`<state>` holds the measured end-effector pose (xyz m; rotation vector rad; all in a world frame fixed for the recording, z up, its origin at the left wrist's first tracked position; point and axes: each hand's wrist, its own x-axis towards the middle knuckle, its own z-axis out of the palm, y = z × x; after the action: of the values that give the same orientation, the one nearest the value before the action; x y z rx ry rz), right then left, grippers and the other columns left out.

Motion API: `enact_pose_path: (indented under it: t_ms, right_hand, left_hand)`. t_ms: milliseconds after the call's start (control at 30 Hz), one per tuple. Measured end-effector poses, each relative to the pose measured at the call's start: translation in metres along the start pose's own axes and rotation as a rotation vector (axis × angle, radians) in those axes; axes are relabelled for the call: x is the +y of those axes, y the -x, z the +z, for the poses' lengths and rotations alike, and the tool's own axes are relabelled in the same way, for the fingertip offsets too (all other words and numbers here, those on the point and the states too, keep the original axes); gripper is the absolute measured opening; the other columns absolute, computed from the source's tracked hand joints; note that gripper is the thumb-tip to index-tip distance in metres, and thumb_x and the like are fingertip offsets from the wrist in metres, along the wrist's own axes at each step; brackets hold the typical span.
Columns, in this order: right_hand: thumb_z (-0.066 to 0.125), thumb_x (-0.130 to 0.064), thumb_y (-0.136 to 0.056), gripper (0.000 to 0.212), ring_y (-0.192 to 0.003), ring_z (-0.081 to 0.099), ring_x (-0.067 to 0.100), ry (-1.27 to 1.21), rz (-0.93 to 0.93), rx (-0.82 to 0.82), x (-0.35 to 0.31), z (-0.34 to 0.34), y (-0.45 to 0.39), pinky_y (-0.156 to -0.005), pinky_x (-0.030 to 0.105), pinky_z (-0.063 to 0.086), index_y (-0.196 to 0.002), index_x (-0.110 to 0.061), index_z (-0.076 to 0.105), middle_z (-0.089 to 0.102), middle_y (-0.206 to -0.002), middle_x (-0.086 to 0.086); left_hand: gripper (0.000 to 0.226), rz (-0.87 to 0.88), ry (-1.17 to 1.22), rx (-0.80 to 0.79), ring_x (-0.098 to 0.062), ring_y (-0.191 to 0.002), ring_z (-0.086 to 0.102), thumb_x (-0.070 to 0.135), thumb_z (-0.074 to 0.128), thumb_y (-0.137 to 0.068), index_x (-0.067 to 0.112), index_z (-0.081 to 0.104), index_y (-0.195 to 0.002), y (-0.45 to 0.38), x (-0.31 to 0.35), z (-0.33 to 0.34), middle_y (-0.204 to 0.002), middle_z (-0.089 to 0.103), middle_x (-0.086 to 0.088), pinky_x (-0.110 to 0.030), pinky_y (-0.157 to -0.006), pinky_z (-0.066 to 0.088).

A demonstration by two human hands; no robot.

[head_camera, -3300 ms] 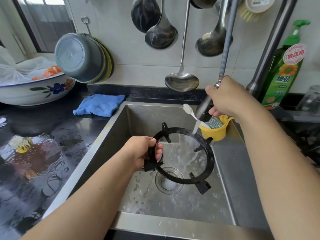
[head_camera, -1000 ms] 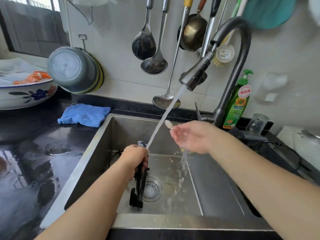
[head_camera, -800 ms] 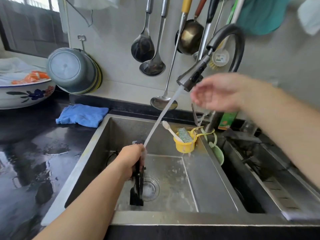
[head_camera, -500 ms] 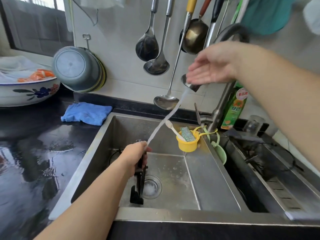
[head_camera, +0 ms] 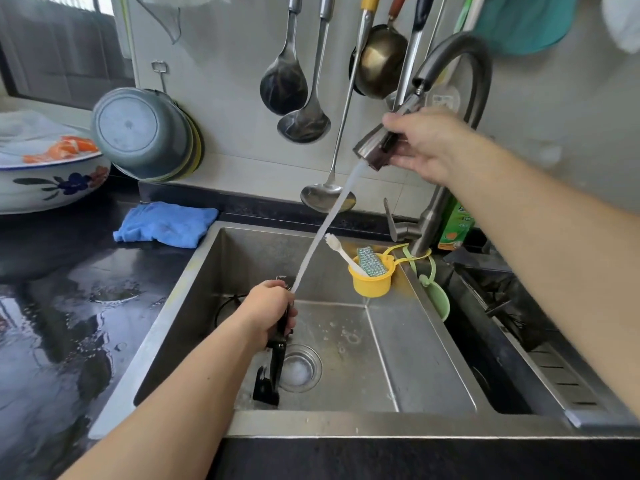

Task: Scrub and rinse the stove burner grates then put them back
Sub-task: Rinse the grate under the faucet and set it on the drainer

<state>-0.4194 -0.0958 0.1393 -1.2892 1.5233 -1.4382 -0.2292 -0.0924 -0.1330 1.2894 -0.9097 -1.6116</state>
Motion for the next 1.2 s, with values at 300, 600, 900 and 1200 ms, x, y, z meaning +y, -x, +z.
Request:
enact_pose_path:
  t_ms: [300, 600, 900, 1200]
  right_hand:
    - [0.083, -0.007, -0.076, 0.056, -0.110, 0.066, 0.021, 0.259, -0.032, -0.091, 0.085, -0.007, 0.016, -0.105, 0.046, 0.049, -0.124, -0.019, 0.057, 0.071, -0.115, 0.001]
    - [0.063, -0.011, -0.097, 0.020, -0.095, 0.075, 0.026, 0.165, 0.030, -0.263, 0.079, 0.002, 0.031, -0.088, 0.042, 0.060, -0.115, -0.004, 0.061, 0.075, -0.106, 0.014]
    - [0.068, -0.008, -0.093, 0.022, -0.087, 0.076, 0.026, 0.154, 0.097, -0.245, 0.076, 0.010, 0.033, -0.080, 0.042, 0.062, -0.114, -0.004, 0.059, 0.076, -0.101, 0.016]
    - [0.071, -0.009, -0.090, 0.027, -0.085, 0.076, 0.024, 0.176, 0.074, -0.138, 0.086, 0.018, 0.022, -0.081, 0.047, 0.062, -0.113, -0.004, 0.059, 0.074, -0.104, 0.016]
  left_hand:
    - [0.009, -0.036, -0.029, -0.040, -0.023, -0.052, 0.049, 0.002, 0.048, -0.097, 0.009, 0.053, -0.097, 0.004, 0.000, 0.001, -0.071, 0.054, -0.016, -0.028, -0.050, 0.039]
    - [0.014, -0.031, -0.121, -0.102, -0.021, -0.048, 0.042, -0.009, 0.047, -0.097, -0.006, 0.060, -0.102, 0.011, 0.001, 0.007, -0.068, 0.051, -0.018, -0.029, -0.050, 0.035]
    - [0.028, -0.066, 0.060, -0.219, -0.022, -0.054, 0.049, -0.003, 0.034, -0.104, -0.002, 0.057, -0.120, 0.019, 0.008, 0.014, -0.069, 0.058, -0.012, -0.031, -0.054, 0.039]
    - [0.015, 0.007, -0.235, -0.112, -0.016, -0.044, 0.036, 0.021, 0.065, -0.097, 0.006, 0.067, -0.097, 0.021, 0.009, 0.010, -0.063, 0.047, -0.006, -0.024, -0.045, 0.030]
